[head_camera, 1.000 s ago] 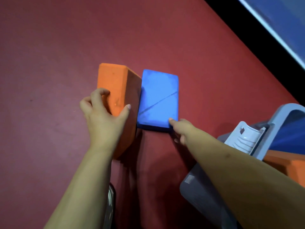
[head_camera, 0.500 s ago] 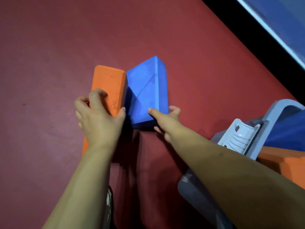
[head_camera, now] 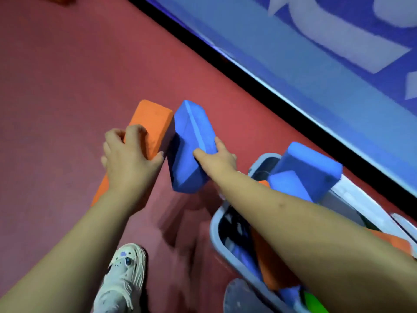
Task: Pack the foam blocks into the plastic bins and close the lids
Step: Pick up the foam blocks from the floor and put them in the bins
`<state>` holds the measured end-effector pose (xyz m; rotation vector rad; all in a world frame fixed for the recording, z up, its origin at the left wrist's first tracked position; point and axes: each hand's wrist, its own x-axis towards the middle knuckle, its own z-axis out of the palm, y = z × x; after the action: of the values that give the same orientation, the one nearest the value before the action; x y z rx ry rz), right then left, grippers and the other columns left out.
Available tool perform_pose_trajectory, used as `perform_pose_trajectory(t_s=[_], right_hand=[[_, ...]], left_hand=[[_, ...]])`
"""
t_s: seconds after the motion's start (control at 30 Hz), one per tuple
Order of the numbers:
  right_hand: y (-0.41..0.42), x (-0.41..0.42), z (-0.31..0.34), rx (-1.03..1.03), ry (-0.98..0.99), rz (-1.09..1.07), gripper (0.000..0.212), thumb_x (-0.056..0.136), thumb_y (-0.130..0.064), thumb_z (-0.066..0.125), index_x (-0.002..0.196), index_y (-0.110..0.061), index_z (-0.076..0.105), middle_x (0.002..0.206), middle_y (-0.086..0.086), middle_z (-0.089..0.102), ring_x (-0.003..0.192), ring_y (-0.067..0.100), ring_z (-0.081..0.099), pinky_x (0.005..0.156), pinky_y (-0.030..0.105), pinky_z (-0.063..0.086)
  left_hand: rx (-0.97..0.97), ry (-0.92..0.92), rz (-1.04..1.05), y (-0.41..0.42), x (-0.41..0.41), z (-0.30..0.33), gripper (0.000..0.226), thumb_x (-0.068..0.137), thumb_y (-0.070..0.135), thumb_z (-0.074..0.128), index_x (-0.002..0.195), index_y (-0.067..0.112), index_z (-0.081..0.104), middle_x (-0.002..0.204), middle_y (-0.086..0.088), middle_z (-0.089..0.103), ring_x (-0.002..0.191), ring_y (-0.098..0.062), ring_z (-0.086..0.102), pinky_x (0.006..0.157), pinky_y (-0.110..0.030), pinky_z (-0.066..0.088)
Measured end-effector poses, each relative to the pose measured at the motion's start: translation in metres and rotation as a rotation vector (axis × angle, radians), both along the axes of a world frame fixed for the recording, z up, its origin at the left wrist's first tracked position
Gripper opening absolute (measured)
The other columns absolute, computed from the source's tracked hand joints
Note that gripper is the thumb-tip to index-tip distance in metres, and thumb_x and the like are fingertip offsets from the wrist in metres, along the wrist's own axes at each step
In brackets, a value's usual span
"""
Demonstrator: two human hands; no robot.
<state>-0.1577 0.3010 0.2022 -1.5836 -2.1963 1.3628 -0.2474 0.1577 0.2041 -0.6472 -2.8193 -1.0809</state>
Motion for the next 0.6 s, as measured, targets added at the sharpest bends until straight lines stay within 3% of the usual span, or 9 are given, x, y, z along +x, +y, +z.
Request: perform_pose_trajectory(t_s=[0.1, 0.23, 0.3, 0.47, 0.6], right_hand=[[-0.007, 0.055, 0.060, 0.068, 0.033, 0.000, 0.074, 0.081, -0.047, 0.057, 0.146, -0.044, 0.023, 0.134, 0.011, 0.034, 0.089, 0.026, 0.046, 0.080, 0.025, 0.033], [-0.011, 0.143, 0.114, 0.182, 0.090, -0.015, 0.076, 0.078, -0.050, 0.059, 0.145, -0.045, 0.024, 0.133, 0.014, 0.036, 0.117, 0.030, 0.049, 0.097, 0.029, 0.038], [-0.013, 0.192, 0.134, 0.204, 0.135, -0.031, 0.076, 0.078, -0.050, 0.060, 0.145, -0.044, 0.025, 0.135, 0.014, 0.037, 0.118, 0.030, 0.050, 0.103, 0.031, 0.040], [-0.018, 0.327, 0.159, 0.295, 0.213, -0.087, 0.073, 0.081, -0.043, 0.063, 0.146, -0.039, 0.029, 0.128, 0.010, 0.037, 0.112, 0.026, 0.053, 0.089, 0.023, 0.038], [-0.012, 0.416, 0.159, 0.326, 0.248, -0.196, 0.075, 0.079, -0.045, 0.066, 0.144, -0.040, 0.031, 0.116, 0.007, 0.037, 0.104, 0.027, 0.055, 0.094, 0.028, 0.041]], left_hand=[[0.022, 0.049, -0.058, -0.014, 0.042, 0.061, 0.051, 0.072, 0.034, 0.073, 0.116, 0.024, 0.048, 0.124, -0.013, 0.038, 0.117, -0.035, 0.039, 0.096, -0.047, 0.034], [0.136, 0.025, -0.101, -0.026, 0.109, 0.129, 0.057, 0.071, 0.033, 0.077, 0.119, 0.023, 0.048, 0.123, -0.014, 0.038, 0.119, -0.036, 0.040, 0.099, -0.048, 0.038], [0.166, 0.047, -0.164, -0.031, 0.150, 0.155, 0.057, 0.070, 0.033, 0.077, 0.119, 0.023, 0.048, 0.122, -0.012, 0.038, 0.119, -0.035, 0.041, 0.100, -0.045, 0.038], [0.179, 0.053, -0.289, -0.031, 0.256, 0.198, 0.056, 0.072, 0.034, 0.076, 0.119, 0.024, 0.046, 0.119, -0.007, 0.037, 0.115, -0.031, 0.044, 0.096, -0.038, 0.038], [0.175, 0.033, -0.395, -0.002, 0.320, 0.216, 0.054, 0.073, 0.033, 0.076, 0.117, 0.022, 0.047, 0.114, -0.007, 0.039, 0.111, -0.029, 0.046, 0.092, -0.032, 0.037]])
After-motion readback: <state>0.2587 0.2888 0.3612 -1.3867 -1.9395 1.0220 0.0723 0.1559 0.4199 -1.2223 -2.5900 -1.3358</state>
